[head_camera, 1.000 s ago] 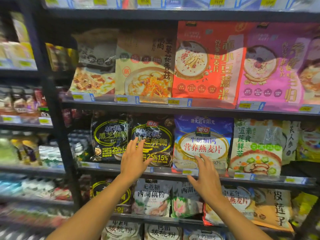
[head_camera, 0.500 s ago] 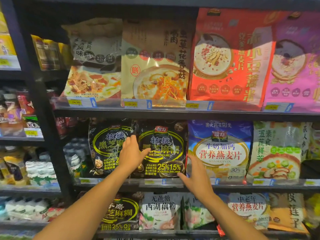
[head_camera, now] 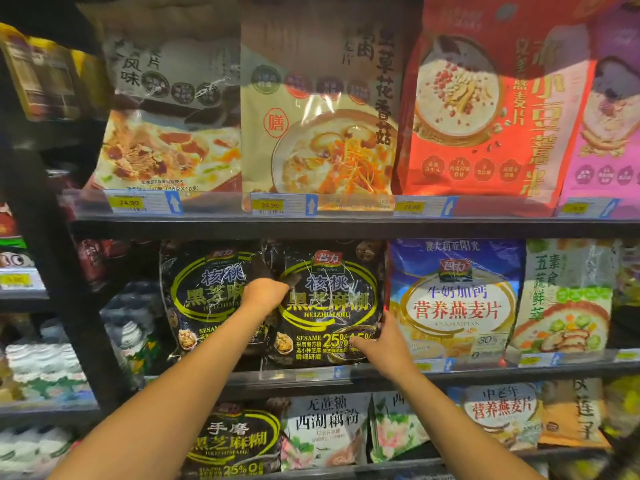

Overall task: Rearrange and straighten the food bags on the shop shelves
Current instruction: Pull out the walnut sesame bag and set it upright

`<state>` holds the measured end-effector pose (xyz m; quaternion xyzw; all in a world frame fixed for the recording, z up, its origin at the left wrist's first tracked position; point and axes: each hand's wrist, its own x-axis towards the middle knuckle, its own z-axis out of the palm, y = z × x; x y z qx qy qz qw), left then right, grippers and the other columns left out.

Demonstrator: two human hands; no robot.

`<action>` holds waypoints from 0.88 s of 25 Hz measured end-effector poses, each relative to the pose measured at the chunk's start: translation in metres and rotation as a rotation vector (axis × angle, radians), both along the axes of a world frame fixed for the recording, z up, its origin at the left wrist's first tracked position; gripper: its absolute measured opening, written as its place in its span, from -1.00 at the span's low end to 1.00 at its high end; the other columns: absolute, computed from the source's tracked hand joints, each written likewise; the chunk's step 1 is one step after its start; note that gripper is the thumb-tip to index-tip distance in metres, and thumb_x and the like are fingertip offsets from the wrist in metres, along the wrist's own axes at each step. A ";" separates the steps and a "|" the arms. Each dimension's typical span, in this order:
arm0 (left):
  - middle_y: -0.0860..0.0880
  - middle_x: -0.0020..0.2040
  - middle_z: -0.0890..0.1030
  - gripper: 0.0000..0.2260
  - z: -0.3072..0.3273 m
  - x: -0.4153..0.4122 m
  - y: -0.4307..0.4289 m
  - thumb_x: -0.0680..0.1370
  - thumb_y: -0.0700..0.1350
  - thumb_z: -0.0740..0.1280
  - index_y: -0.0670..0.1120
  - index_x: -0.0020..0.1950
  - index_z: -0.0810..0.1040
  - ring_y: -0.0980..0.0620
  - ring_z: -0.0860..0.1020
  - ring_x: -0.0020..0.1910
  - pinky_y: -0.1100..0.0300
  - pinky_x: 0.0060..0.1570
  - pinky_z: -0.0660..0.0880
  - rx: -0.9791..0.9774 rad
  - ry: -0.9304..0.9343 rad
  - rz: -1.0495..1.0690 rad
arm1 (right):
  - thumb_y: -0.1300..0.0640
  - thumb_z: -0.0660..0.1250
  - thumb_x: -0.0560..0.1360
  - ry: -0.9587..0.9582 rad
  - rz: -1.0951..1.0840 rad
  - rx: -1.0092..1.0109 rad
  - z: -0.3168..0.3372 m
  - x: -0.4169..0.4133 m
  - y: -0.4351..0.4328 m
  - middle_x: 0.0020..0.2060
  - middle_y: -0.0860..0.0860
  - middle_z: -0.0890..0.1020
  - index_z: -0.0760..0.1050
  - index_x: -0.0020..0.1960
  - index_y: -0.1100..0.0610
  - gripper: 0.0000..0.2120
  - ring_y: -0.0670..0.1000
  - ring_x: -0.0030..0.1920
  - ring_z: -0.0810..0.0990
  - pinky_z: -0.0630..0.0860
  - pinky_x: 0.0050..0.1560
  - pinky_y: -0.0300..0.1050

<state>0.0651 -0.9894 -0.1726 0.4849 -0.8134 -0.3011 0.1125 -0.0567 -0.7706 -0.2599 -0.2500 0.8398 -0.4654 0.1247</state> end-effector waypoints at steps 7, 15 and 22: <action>-0.24 0.39 0.53 -0.32 -0.006 0.003 0.003 0.57 0.09 0.44 -0.27 0.54 0.34 -0.25 0.53 0.34 0.03 0.27 0.47 0.160 0.372 0.079 | 0.04 0.61 0.41 -0.108 -0.102 -0.078 0.005 -0.003 -0.014 0.32 0.09 0.53 0.40 0.47 0.16 -0.28 0.10 0.32 0.55 0.51 0.34 0.01; -0.14 0.54 0.41 -0.29 0.013 0.010 -0.012 0.52 -0.10 0.54 -0.13 0.59 0.29 -0.18 0.41 0.48 0.11 0.33 0.36 0.089 0.676 -0.011 | 0.18 0.48 0.55 -0.311 -0.030 -0.261 0.018 -0.003 -0.019 0.23 0.09 0.53 0.42 0.42 0.17 -0.52 0.05 0.16 0.55 0.48 0.12 -0.06; -0.11 0.48 0.49 -0.29 0.024 0.029 -0.037 0.45 -0.03 0.59 -0.10 0.54 0.41 -0.19 0.48 0.43 -0.05 0.38 0.45 0.271 0.899 0.062 | 0.17 0.53 0.50 -0.206 0.084 -0.478 0.032 0.004 -0.013 0.08 0.05 0.62 0.52 0.28 0.04 -0.61 -0.04 -0.14 0.64 0.51 -0.28 -0.24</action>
